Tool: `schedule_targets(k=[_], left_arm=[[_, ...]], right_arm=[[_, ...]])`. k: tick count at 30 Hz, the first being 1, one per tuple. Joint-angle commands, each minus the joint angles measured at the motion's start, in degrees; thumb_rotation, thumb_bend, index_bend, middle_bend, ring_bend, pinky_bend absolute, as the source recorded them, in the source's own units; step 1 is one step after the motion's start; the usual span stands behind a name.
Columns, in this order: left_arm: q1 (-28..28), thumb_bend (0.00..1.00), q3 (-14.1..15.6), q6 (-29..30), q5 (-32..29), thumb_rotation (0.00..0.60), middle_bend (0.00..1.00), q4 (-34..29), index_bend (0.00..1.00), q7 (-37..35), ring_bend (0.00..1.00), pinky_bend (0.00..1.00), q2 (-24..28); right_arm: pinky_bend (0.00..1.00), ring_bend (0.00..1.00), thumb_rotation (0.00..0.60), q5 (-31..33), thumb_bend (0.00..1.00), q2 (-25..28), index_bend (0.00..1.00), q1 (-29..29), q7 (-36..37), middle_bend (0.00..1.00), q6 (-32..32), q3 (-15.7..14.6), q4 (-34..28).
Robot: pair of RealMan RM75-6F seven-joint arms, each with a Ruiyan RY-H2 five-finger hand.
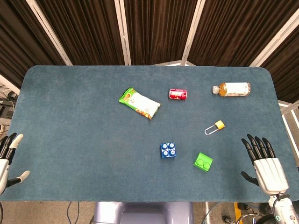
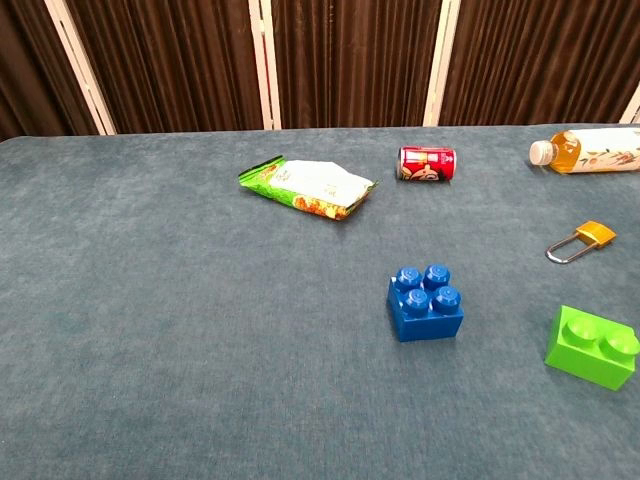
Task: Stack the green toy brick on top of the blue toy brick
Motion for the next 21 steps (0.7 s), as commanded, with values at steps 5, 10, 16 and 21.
schedule_targets(k=[5,10,16,21], left_arm=[[0.1,0.0,0.1,-0.3,-0.3,0.6,0.0,0.1,0.0,0.7,0.0,0.0,-0.3],[-0.1,0.0,-0.5,0.0,-0.4,0.6,0.0,0.2,0.0,1.0,0.0,0.0,-0.7],[-0.8,0.0,-1.5,-1.9,-4.0,0.6,0.0,1.0,0.0,2.1,0.0,0.0,-1.5],[-0.9,0.0,-1.8,-2.4,-5.9,0.6,0.0,1.5,0.0,3.8,0.0,0.0,-2.4]], right_arm=[[0.0,0.0,0.6,0.0,0.0,-0.5,0.0,0.3,-0.6,0.0,-1.2,-0.4,0.5],[0.0,0.0,0.6,2.6,0.0,-2.7,0.0,2.0,-4.0,0.0,-5.5,0.1,2.2],[0.01,0.0,0.6,11.3,0.0,-5.6,0.0,6.5,-2.9,0.0,-18.4,0.8,1.3],[0.09,0.0,0.6,13.8,0.0,-8.8,0.0,9.0,-7.9,0.0,-22.2,1.3,3.0]])
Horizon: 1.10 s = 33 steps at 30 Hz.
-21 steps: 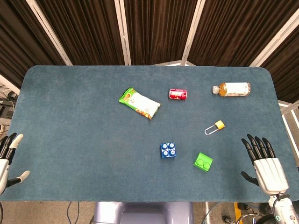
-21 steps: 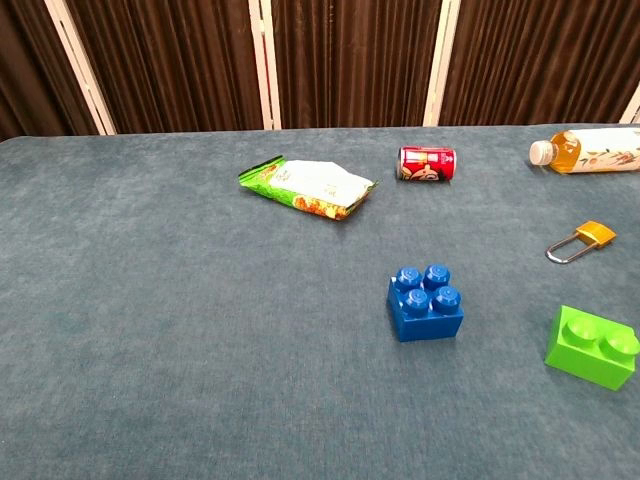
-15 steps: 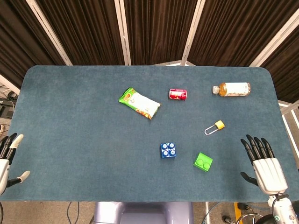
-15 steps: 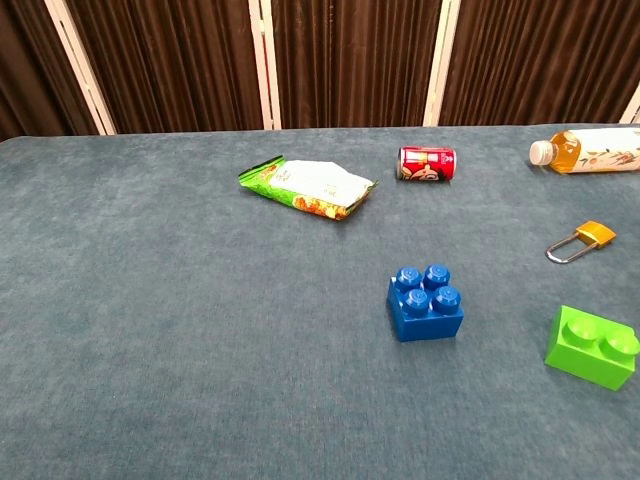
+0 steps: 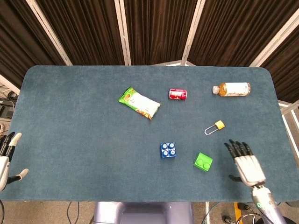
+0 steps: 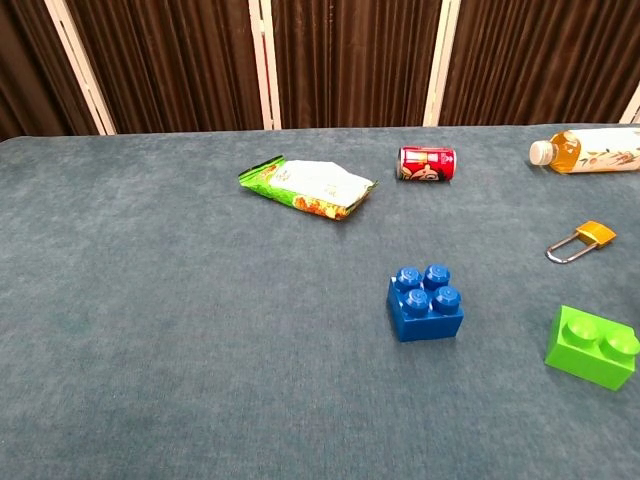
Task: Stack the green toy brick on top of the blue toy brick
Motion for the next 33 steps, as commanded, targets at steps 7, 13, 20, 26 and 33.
schedule_targets(k=[7,13,20,26,33], left_arm=[[0.7,0.0,-0.5,0.8,-2.1,0.6,0.0,1.0,0.0,0.3,0.0,0.0,-0.7],[0.5,0.0,-0.5,0.4,-2.0,0.6,0.0,1.1,0.0,0.7,0.0,0.0,-0.9],[-0.4,0.0,-1.0,-0.7,-3.2,0.6,0.0,0.9,0.0,2.3,0.0,0.0,-1.6],[-0.8,0.0,-1.2,-1.2,-3.8,0.6,0.0,0.8,0.0,3.5,0.0,0.0,-2.0],[-0.9,0.0,-1.3,-1.1,-4.2,0.6,0.0,0.5,0.0,3.7,0.0,0.0,-2.0]], right_arm=[[0.14,0.0,0.6,6.0,0.0,-6.3,0.0,3.6,-6.8,0.0,-4.0,1.5,0.2],[0.16,0.0,0.6,7.9,0.0,-9.3,0.0,4.5,-9.3,0.0,-3.9,1.7,-0.4],[0.17,0.0,0.6,9.6,0.0,-12.2,0.0,5.7,-12.6,0.0,-4.1,1.7,0.1],[0.2,0.0,0.6,11.1,0.0,-14.8,0.0,6.9,-14.4,0.0,-3.6,2.6,2.0],[0.28,0.09,0.6,12.6,0.0,-16.8,0.07,7.1,-15.3,0.18,-1.2,3.7,3.7]])
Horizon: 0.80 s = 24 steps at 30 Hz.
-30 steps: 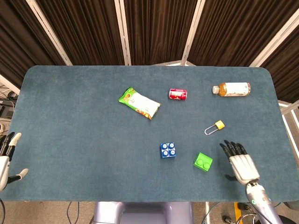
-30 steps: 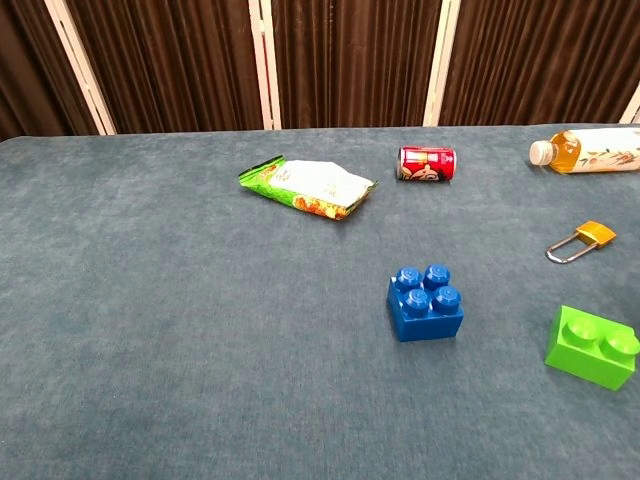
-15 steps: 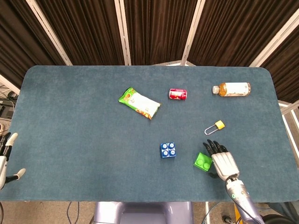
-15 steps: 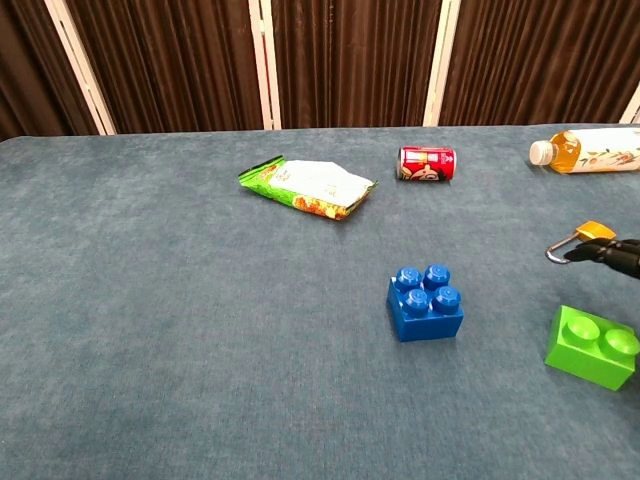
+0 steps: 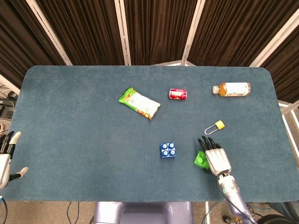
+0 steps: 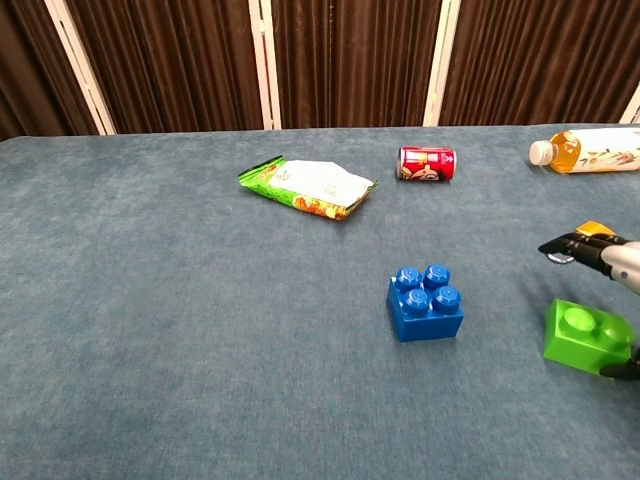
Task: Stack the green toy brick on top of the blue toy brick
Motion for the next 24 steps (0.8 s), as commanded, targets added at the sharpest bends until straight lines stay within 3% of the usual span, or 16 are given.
schedule_targets(k=[1,5,11,20,24], left_arm=[[0.0,0.0,-0.1,-0.1,-0.3,0.6,0.0,0.0,0.0,0.0,0.0,0.0,0.0],[-0.1,0.0,0.0,-0.1,-0.4,0.6,0.0,-0.1,0.0,0.1,0.0,0.0,0.0],[0.1,0.0,0.2,0.2,-0.2,0.6,0.0,-0.3,0.0,0.4,0.0,0.0,-0.1],[0.0,0.0,0.3,0.1,-0.4,0.6,0.0,-0.3,0.0,0.8,0.0,0.0,-0.2],[-0.1,0.0,0.2,0.0,-0.6,0.6,0.0,-0.3,0.0,0.8,0.0,0.0,-0.2]], right_arm=[[0.3,0.12,0.6,0.4,0.0,-0.5,0.1,-0.3,-0.5,0.21,1.5,0.3,0.2],[0.41,0.21,0.6,1.0,0.01,-0.4,0.2,-0.7,-2.6,0.29,3.3,0.1,-0.7],[0.47,0.28,0.6,1.2,0.07,-0.7,0.27,-0.2,-4.1,0.37,3.5,-0.4,-0.8],[0.63,0.41,0.6,-0.1,0.25,-1.4,0.39,0.7,-5.2,0.49,3.2,-1.4,0.7],[0.69,0.47,0.6,-3.6,0.35,-1.5,0.45,1.1,-4.3,0.54,5.1,-1.7,0.9]])
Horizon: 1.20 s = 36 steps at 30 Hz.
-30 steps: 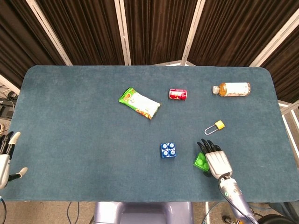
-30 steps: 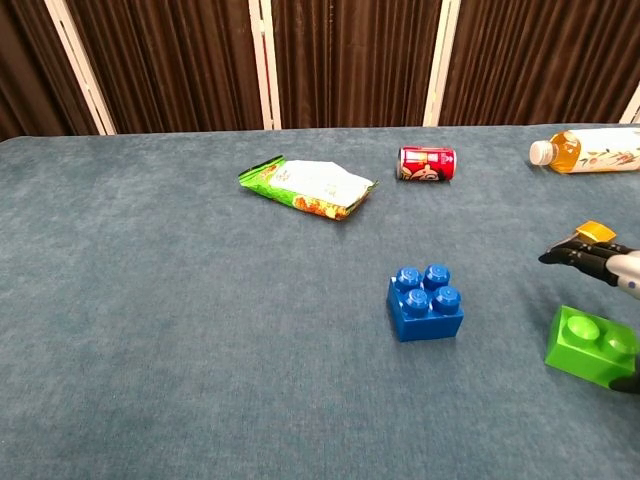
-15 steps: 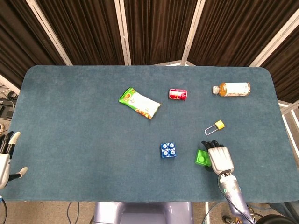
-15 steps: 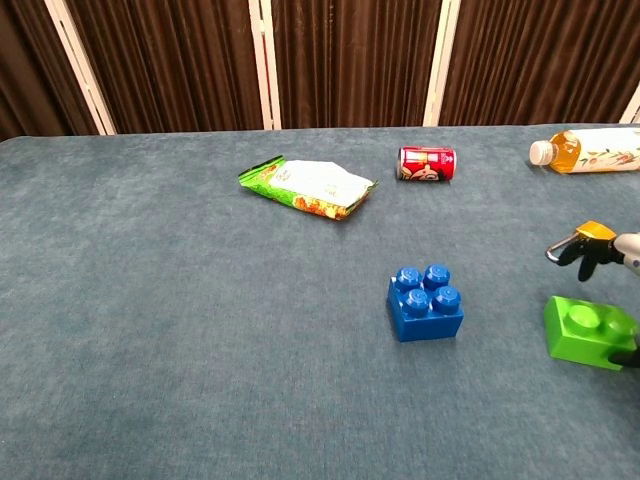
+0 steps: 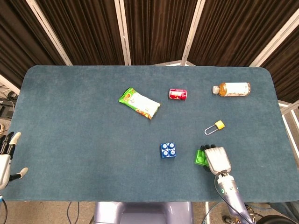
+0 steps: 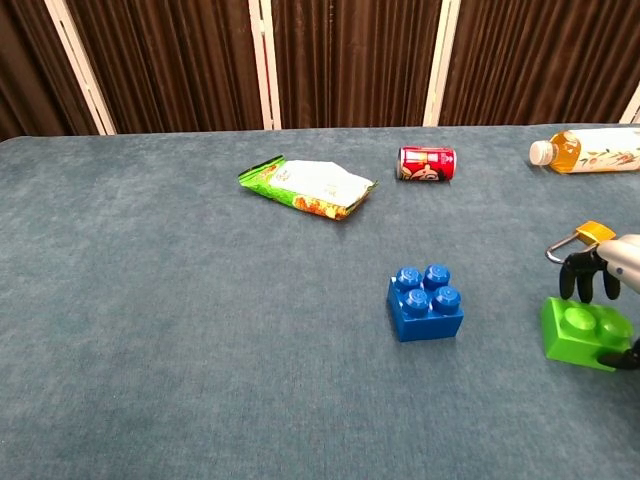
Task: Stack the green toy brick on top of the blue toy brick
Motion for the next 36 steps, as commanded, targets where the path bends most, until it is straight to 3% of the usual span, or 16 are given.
schedule_targets(k=[1,14,26,36], left_arm=[[0.0,0.0,0.0,0.0,-0.1,0.6,0.0,0.0,0.0,-0.1,0.0,0.0,0.0],[-0.8,0.0,-1.0,-1.3,-2.5,0.6,0.0,-0.2,0.0,-0.5,0.0,0.0,0.3],[-2.2,0.0,-2.3,-2.8,-5.9,0.6,0.0,0.4,0.0,1.5,0.0,0.0,-0.7],[-2.2,0.0,-2.1,-2.6,-6.6,0.6,0.0,0.9,0.0,1.9,0.0,0.0,-1.1]], right_arm=[[0.69,0.47,0.6,-3.7,0.36,0.3,0.45,0.2,1.4,0.54,2.0,-0.3,0.0],[0.69,0.47,0.6,-16.1,0.37,7.4,0.45,3.9,6.3,0.54,3.9,0.4,-5.3],[0.69,0.47,0.6,-27.8,0.37,10.1,0.45,16.1,17.5,0.54,-5.0,2.5,-2.2],[0.69,0.47,0.6,-27.5,0.39,6.1,0.45,21.6,9.4,0.54,-13.3,2.5,-1.9]])
